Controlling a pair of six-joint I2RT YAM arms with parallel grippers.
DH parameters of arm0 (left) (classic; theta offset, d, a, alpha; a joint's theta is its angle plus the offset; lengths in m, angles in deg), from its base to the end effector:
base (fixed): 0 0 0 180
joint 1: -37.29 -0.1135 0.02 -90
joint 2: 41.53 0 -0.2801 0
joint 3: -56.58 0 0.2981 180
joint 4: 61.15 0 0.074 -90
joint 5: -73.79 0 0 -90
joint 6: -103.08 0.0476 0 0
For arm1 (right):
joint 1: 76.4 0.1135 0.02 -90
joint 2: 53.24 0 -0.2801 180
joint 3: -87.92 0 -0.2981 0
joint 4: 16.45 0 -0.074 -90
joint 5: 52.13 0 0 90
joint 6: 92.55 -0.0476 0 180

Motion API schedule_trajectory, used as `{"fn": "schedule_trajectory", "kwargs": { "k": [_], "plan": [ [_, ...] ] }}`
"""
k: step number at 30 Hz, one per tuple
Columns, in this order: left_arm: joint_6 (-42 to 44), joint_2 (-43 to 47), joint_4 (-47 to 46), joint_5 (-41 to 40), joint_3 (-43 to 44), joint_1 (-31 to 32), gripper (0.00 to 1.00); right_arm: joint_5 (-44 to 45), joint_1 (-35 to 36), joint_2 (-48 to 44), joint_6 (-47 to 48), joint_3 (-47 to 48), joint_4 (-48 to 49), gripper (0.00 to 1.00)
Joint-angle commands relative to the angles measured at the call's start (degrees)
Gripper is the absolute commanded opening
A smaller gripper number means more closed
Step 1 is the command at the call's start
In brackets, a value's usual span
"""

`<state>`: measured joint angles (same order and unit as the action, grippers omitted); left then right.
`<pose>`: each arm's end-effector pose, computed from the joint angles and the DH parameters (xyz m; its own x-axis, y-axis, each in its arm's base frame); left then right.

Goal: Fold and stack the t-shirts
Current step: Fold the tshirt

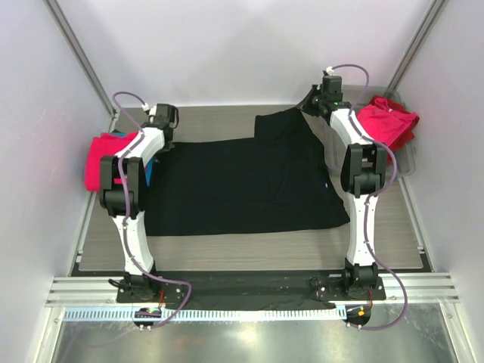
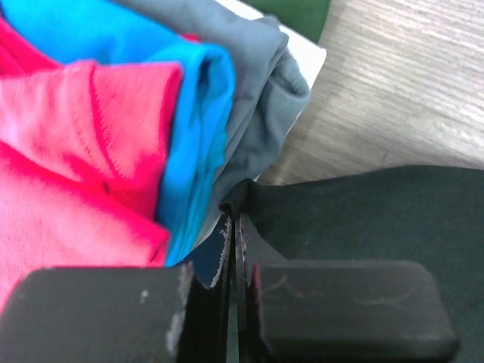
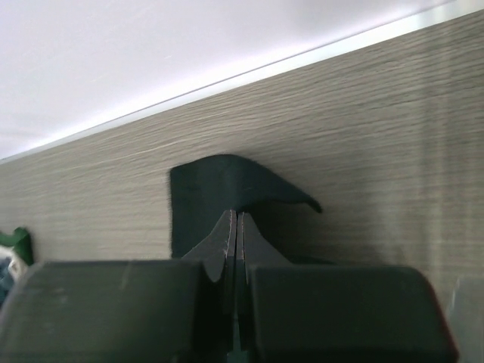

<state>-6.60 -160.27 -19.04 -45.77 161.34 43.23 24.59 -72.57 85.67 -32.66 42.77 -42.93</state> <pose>0.5080 -0.0292 0.1913 -0.7154 -0.2201 -0.6632 -0.4510 0.8704 0.1976 0.6299 0.0531 0.2153 -0.5702 0.4512 -0.6865 0.0273 0.8456 0.5330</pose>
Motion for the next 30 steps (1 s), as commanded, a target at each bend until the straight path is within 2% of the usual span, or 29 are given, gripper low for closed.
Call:
{"fn": "schedule_trajectory", "kwargs": {
  "k": [1,6,13,24,30],
  "plan": [
    [-1.32,6.05,-7.63,4.94,-4.36,-1.98,0.00,-2.54,-0.50,-9.61,1.37,-3.35,2.74,0.01],
    [-0.97,9.48,-11.24,3.99,-9.11,-2.24,0.00,-4.39,-0.85,-16.03,1.81,-13.26,4.15,0.01],
    [2.89,15.99,-27.75,7.32,-21.50,-2.51,0.00,-4.65,-0.94,-25.70,2.95,-25.48,5.82,0.01],
    [5.79,17.75,-30.24,19.53,-21.86,-2.94,0.00,-5.18,-0.85,-36.77,1.90,-40.08,8.46,0.01],
    [6.32,21.17,-35.24,18.75,-27.74,-4.09,0.00,-3.60,-0.94,-43.37,2.25,-45.97,8.46,0.01]
  ]
}}
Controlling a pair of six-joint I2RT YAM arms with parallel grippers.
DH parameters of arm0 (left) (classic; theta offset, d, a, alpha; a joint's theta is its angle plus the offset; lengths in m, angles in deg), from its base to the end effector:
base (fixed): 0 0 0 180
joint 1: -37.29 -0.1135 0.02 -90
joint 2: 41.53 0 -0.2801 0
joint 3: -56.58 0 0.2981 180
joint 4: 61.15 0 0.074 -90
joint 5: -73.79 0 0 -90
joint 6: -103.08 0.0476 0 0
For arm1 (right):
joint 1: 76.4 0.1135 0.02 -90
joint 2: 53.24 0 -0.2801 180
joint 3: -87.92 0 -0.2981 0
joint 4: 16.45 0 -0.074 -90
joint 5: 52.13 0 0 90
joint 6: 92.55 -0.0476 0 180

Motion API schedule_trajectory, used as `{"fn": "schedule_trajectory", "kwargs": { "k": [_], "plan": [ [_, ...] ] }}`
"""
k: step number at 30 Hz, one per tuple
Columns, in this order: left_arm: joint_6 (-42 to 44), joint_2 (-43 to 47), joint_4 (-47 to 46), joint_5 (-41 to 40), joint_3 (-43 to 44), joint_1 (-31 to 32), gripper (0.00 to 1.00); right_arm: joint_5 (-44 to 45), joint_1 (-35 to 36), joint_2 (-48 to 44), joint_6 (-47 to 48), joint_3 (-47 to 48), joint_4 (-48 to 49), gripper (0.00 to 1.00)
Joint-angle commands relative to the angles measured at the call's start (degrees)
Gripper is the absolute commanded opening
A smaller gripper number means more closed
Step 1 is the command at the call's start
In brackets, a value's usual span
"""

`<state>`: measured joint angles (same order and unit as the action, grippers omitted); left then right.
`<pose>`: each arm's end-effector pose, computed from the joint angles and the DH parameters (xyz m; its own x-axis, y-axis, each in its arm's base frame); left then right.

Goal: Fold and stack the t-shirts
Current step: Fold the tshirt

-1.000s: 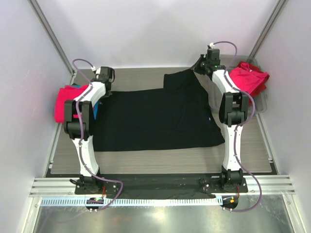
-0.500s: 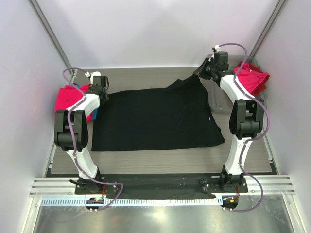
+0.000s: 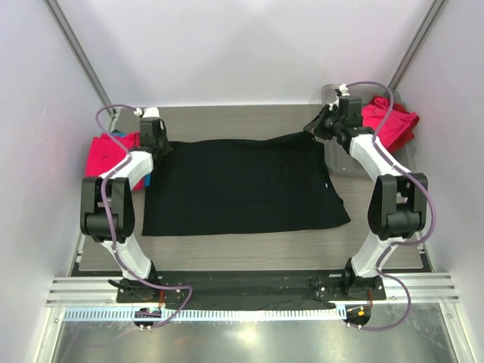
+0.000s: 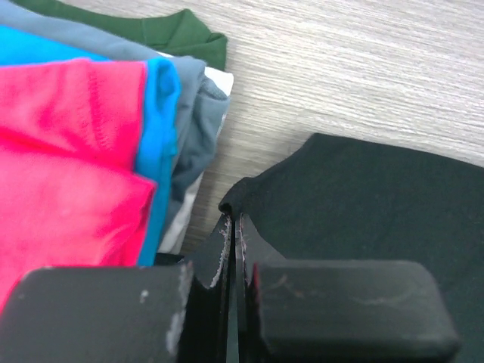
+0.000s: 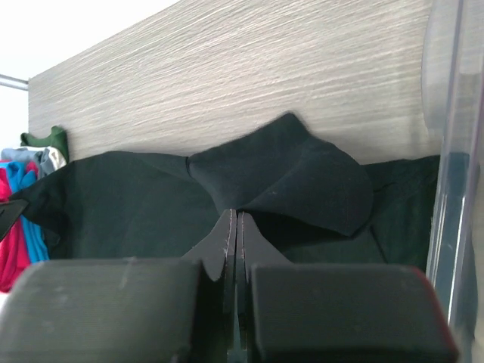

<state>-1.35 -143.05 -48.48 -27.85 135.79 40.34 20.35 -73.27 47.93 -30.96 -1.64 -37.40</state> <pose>0.4504 -0.0144 0.2056 -0.5263 -0.2164 -0.8223 -0.2521 0.9633 -0.0922 0.4673 0.0399 0.2701 -0.6077 0.4212 -0.6733 -0.0213 0.8389 0.5439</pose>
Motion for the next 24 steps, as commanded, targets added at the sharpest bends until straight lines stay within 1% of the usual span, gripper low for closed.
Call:
{"fn": "schedule_trajectory", "kwargs": {
  "k": [1,5,9,13,18,19,22,23,24],
  "plan": [
    [1.08,5.35,-8.07,1.26,-4.20,-1.46,0.00,0.56,-0.32,-6.24,0.54,-2.01,2.84,0.01],
    [0.81,7.47,-11.95,5.30,-7.47,-2.61,0.00,0.73,-0.41,-9.14,0.45,-4.91,2.66,0.01],
    [0.99,8.00,-11.87,6.19,-8.00,-2.70,0.00,0.12,-1.11,-12.30,-0.95,-8.59,1.87,0.01],
    [0.90,10.19,-15.82,8.03,-11.69,-2.79,0.00,1.43,-1.73,-16.08,-0.95,-12.72,1.52,0.01],
    [-0.59,12.91,-16.70,7.16,-14.59,-2.79,0.00,2.66,-2.35,-20.12,-1.83,-16.77,1.52,0.01],
    [-0.77,13.36,-17.84,7.16,-16.16,-4.61,0.00,2.66,-2.43,-21.26,-1.92,-17.21,1.43,0.01],
    [-1.82,15.46,-20.48,6.54,-19.51,-5.16,0.00,3.01,-2.43,-23.20,-2.09,-18.36,1.00,0.01],
    [-2.00,15.90,-21.09,6.54,-20.30,-5.33,0.00,3.36,-3.91,-24.51,-2.01,-18.71,0.82,0.01],
    [-2.26,16.43,-22.06,6.37,-21.61,-5.33,0.00,3.37,-3.93,-25.05,-2.01,-19.49,0.64,0.01]
  ]
}}
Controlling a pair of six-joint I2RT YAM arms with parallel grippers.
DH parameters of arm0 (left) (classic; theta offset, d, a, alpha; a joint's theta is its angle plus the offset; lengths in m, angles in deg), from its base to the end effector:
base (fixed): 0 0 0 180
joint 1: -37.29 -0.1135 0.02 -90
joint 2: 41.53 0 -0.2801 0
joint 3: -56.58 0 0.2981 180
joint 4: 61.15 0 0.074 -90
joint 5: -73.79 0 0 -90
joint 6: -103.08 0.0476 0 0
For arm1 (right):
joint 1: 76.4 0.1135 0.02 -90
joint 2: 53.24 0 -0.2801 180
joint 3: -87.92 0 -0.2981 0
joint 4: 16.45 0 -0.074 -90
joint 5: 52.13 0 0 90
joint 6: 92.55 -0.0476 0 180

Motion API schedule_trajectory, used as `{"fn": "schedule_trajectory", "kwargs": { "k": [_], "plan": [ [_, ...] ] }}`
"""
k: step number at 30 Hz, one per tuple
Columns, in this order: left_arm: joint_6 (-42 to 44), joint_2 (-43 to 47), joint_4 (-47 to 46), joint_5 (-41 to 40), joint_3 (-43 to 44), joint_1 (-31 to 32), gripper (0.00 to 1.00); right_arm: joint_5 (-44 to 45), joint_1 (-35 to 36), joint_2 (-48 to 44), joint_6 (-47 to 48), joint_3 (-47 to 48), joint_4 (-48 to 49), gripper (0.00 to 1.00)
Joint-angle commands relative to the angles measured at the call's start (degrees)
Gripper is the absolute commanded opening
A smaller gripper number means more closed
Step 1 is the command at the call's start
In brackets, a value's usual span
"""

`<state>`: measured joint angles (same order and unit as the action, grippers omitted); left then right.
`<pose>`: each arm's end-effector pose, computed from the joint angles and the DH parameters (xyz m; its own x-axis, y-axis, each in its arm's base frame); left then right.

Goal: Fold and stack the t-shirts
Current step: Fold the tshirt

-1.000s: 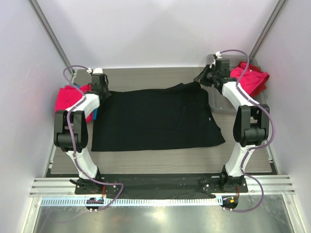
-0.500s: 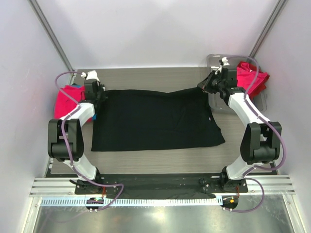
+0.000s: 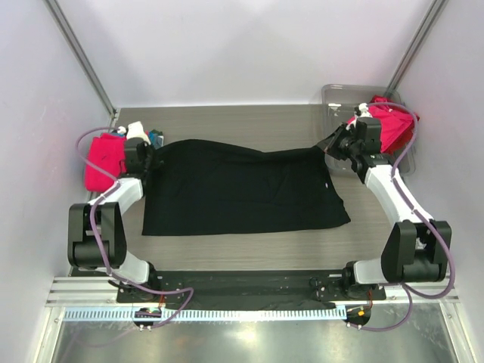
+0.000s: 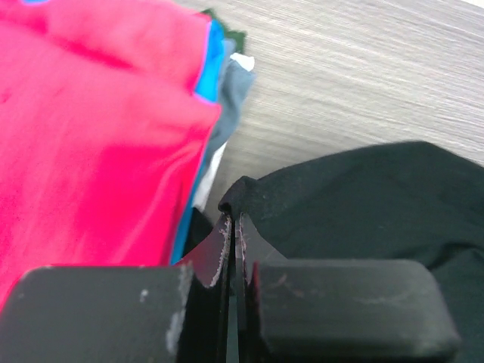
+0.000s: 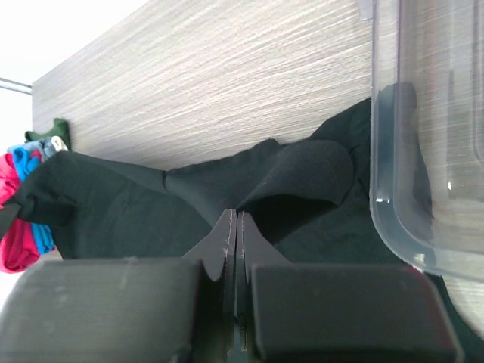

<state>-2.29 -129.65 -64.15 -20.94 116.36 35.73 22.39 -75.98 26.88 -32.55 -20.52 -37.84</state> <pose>0.3827 0.0143 0.2000 -0.3856 -0.2747 -0.8808 -0.2114 0.9555 -0.2055 0.3705 0.0154 0.2852 -0.5515 0.4778 -0.6838 0.0432 0.8349 0.5486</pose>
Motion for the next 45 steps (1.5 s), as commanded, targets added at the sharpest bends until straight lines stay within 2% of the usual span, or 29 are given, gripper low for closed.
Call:
{"fn": "schedule_trajectory", "kwargs": {
  "k": [1,9,16,23,32,36,37,38,40,41,42,43,45],
  "plan": [
    [-1.58,4.08,-6.57,-0.89,-2.80,-0.90,0.00,1.42,-1.22,-4.70,-0.41,-1.14,0.73,0.01],
    [-2.82,9.10,-9.72,-3.26,-9.56,-1.60,0.00,3.18,-1.31,-10.94,-0.59,-7.55,-0.06,0.01],
    [-2.03,10.42,-11.14,-3.09,-11.95,-2.13,0.00,4.14,-1.31,-19.01,-1.20,-13.00,-0.94,0.01],
    [-5.27,13.06,-14.74,-5.37,-17.04,-3.01,0.00,7.92,-1.31,-27.45,-3.40,-21.00,-1.56,0.01],
    [-13.80,17.18,-19.22,-14.59,-24.07,-3.18,0.00,13.81,-1.31,-38.53,-11.92,-33.65,-0.50,0.01],
    [-14.77,20.08,-20.63,-14.87,-26.80,-3.27,0.00,15.22,-1.31,-45.56,-16.14,-39.80,0.29,0.01],
    [-15.21,20.61,-20.63,-15.22,-27.24,-3.27,0.01,18.18,-1.31,-48.01,-16.67,-40.51,0.29,0.01],
    [-16.25,21.14,-20.55,-16.35,-27.68,-3.27,0.04,18.65,-1.31,-49.17,-17.63,-41.21,0.29,0.02],
    [-16.79,22.63,-20.20,-17.15,-28.65,-3.18,0.22,18.74,-1.31,-50.93,-17.99,-42.54,0.03,0.06],
    [-17.92,23.16,-19.32,-18.02,-29.00,-3.27,0.33,18.56,-1.31,-52.68,-18.25,-42.80,-0.06,0.12],
    [-18.80,24.12,-18.71,-18.38,-29.09,-3.27,0.57,18.65,-1.31,-53.39,-18.34,-43.41,0.02,0.23],
    [-19.68,24.74,-17.83,-18.73,-29.09,-3.27,0.62,19.08,-1.31,-54.27,-18.25,-43.59,-0.15,0.41],
    [-21.61,26.06,-15.11,-19.79,-29.26,-3.18,0.67,19.53,-1.31,-56.55,-17.64,-43.77,-0.33,0.45]
  ]
}}
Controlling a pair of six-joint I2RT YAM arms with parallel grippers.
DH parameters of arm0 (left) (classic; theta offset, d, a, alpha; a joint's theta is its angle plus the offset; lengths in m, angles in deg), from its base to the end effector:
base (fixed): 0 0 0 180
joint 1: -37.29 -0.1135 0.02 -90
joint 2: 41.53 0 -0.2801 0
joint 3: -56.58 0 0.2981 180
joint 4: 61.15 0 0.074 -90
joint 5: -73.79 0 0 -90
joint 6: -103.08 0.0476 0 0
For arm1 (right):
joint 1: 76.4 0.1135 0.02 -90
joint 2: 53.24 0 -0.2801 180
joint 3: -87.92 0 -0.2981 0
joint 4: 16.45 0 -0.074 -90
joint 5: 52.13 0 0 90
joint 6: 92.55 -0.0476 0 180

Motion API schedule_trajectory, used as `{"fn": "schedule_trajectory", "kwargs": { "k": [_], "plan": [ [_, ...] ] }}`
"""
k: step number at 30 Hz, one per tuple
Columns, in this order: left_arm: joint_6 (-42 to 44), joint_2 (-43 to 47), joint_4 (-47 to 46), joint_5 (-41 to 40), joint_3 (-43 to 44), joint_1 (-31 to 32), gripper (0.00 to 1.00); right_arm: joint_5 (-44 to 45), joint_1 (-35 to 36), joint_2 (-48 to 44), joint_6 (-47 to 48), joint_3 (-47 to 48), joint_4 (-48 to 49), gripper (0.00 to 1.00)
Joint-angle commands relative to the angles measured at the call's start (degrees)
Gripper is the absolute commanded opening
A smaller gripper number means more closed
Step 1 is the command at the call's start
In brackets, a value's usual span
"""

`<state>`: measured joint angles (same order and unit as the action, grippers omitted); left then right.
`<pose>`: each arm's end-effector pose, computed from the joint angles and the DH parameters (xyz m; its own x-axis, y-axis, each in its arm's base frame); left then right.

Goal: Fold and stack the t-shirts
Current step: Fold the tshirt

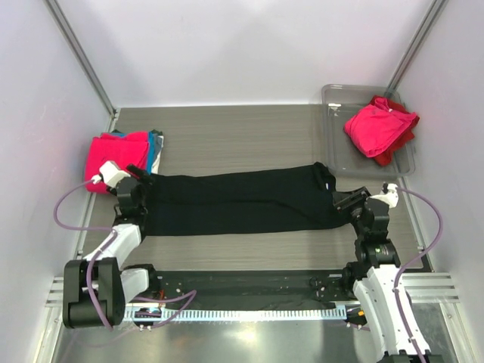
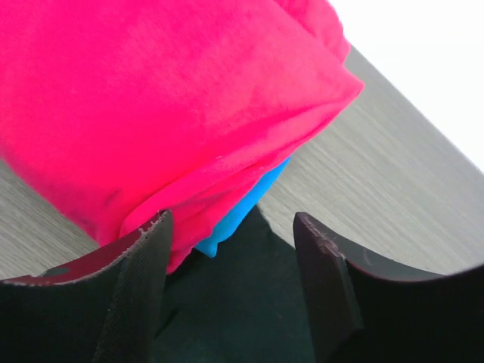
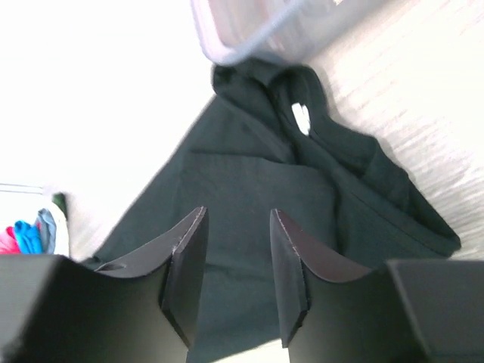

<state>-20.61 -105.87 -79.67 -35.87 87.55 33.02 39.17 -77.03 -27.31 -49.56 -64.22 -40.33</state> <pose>0.2606 0.0355 0.1716 0.0061 -0.5234 -0.8521 -0.4699 0.7506 -0.4644 0.1788 -0.0030 0.2006 -0.2314 0.7339 -0.6386 0.2952 0.6785 0.6727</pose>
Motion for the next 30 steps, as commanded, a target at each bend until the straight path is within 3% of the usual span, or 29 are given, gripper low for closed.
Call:
{"fn": "schedule_trajectory", "kwargs": {
  "k": [1,7,9,14,20,24,30],
  "plan": [
    [-3.48,3.85,0.86,-5.12,-0.72,-0.56,0.67,3.09,-0.26,-2.99,-0.46,0.01,1.99,0.45],
    [-2.43,10.89,7.09,-4.34,-0.11,-0.47,0.68,-0.59,-0.26,-1.08,5.16,2.38,4.79,0.44],
    [-2.34,12.74,10.95,-2.58,2.08,-0.47,0.68,-6.89,-0.08,5.48,6.83,4.56,6.55,0.44],
    [-3.66,9.59,23.42,6.12,11.82,0.58,0.71,-10.18,4.39,19.40,12.80,10.90,7.88,0.43],
    [-8.05,7.12,28.36,8.41,15.71,3.57,0.80,6.24,18.70,30.91,16.33,19.51,4.80,0.46],
    [-9.12,5.54,28.72,12.18,17.64,6.29,0.81,13.10,19.34,35.58,13.79,21.36,4.28,0.53],
    [-2.88,-5.43,29.95,18.06,25.81,17.80,0.79,21.62,19.34,34.63,7.38,18.13,2.96,0.54]
  ]
}}
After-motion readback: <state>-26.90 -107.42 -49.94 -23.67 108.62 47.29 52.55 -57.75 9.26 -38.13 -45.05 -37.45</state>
